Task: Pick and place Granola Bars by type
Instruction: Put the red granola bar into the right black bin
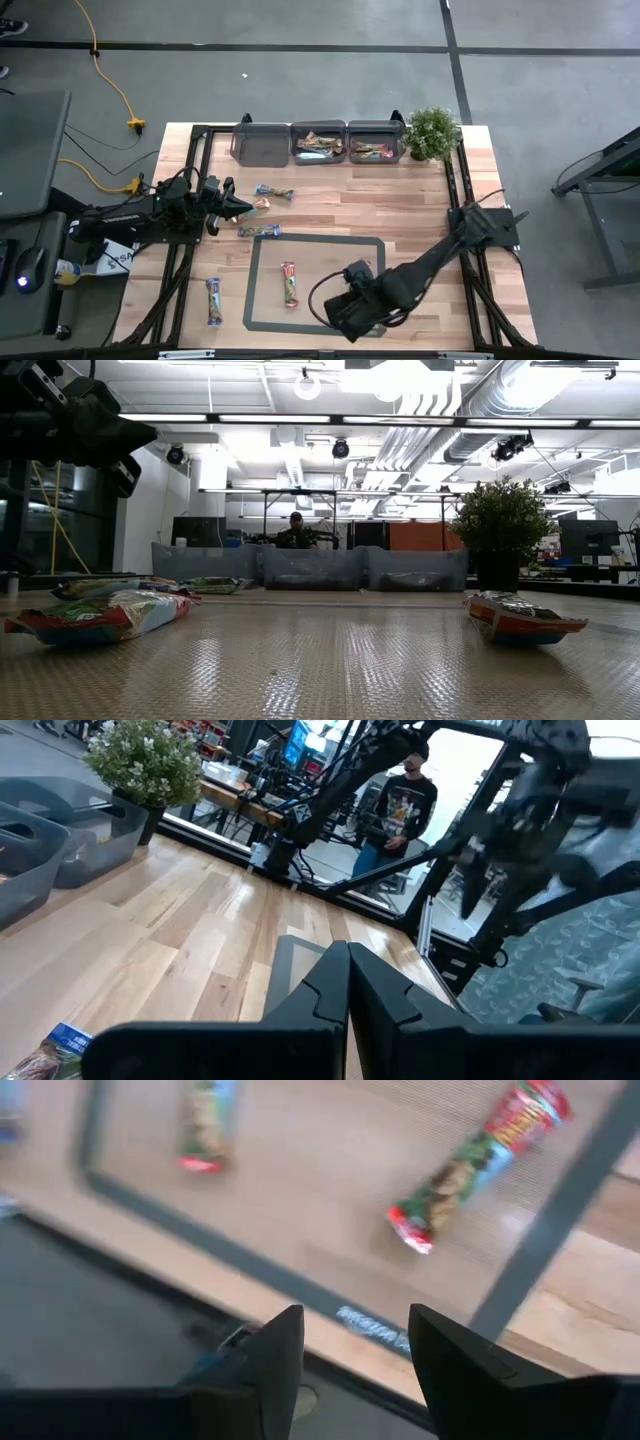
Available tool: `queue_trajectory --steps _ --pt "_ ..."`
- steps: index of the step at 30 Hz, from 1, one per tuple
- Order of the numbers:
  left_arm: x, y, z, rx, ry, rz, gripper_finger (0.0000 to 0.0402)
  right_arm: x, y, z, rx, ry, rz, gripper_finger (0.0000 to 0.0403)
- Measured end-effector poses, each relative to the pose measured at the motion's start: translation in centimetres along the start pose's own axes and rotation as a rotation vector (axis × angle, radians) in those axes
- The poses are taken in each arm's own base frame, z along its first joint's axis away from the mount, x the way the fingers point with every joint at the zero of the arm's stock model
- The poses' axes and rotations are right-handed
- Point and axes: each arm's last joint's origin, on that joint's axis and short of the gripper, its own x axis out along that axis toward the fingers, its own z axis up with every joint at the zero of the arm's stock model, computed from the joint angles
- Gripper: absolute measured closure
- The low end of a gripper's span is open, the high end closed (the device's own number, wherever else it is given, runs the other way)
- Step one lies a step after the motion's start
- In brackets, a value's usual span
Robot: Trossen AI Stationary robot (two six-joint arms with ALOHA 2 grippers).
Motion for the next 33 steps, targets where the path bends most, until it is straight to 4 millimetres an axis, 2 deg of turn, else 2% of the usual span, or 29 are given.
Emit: queue_trajectory --steps 6,11,21,28,33 --pt "0.0 0.0 0.0 0.000 0.000 -0.001 0.0401 4.2 0.1 1.6 0.087 0.006 -0.179 0.0232" --pt "0.0 0.0 0.0 0.000 0.000 -0.001 0.0401 6.8 0.2 2.9 0.138 0.012 -0.277 0.0207" --pt "0.0 0.0 0.0 0.000 0.001 -0.001 0.0401 9.7 -0.2 5.1 0.264 0.009 -0.430 0.0142" --pt "0.0 0.0 0.0 0.000 0.002 -0.004 0.0401 11.3 -0.9 6.0 0.313 0.004 -0.484 0.0139" --pt "0.0 0.0 0.0 0.000 0.002 -0.004 0.0401 13.8 -0.9 6.0 0.326 0.021 -0.390 0.0139"
